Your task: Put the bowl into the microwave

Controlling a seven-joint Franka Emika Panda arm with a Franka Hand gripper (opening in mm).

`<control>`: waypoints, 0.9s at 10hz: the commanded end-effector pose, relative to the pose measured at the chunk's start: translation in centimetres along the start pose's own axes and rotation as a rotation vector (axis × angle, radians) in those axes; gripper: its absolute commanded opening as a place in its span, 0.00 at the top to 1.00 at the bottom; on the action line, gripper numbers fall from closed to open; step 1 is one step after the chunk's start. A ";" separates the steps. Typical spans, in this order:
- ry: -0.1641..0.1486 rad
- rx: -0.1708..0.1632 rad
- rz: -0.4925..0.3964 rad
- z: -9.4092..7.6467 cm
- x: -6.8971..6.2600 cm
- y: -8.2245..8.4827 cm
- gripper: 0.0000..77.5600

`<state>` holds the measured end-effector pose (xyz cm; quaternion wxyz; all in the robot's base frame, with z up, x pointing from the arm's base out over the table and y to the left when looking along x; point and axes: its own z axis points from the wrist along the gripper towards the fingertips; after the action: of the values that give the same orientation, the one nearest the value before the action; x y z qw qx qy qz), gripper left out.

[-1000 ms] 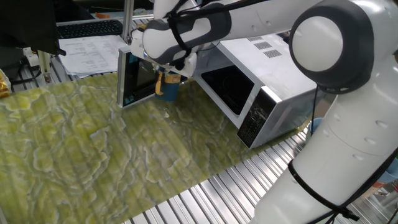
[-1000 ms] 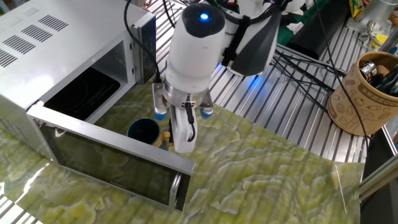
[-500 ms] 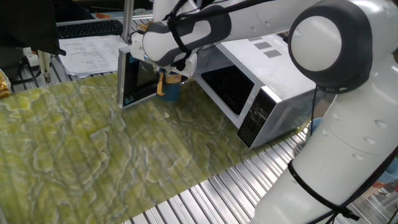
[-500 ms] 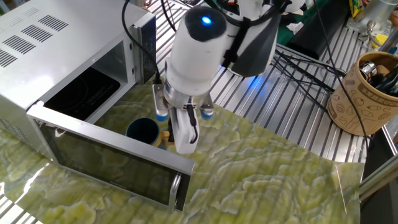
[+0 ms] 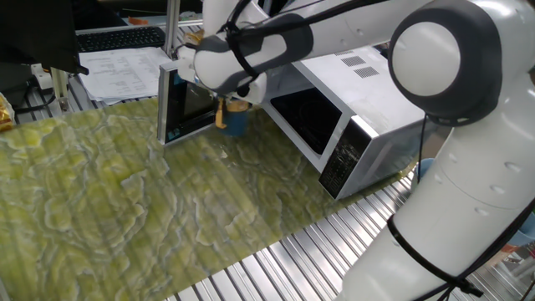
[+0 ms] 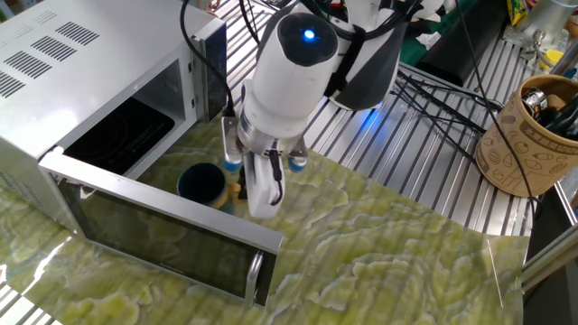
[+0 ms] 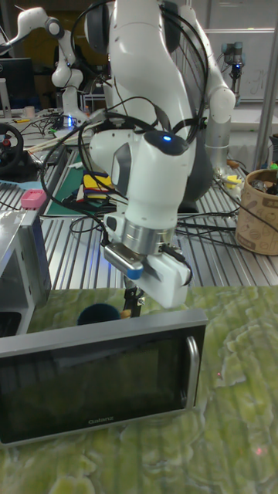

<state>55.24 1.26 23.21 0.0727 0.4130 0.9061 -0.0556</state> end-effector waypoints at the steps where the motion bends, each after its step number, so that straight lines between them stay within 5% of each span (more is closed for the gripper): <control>1: -0.054 0.019 0.032 0.6 -0.8 -2.6 0.96; 9: -0.069 -0.034 0.063 1.4 -1.7 -5.6 0.96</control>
<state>52.29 -3.27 22.50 0.1050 0.4425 0.8883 -0.0637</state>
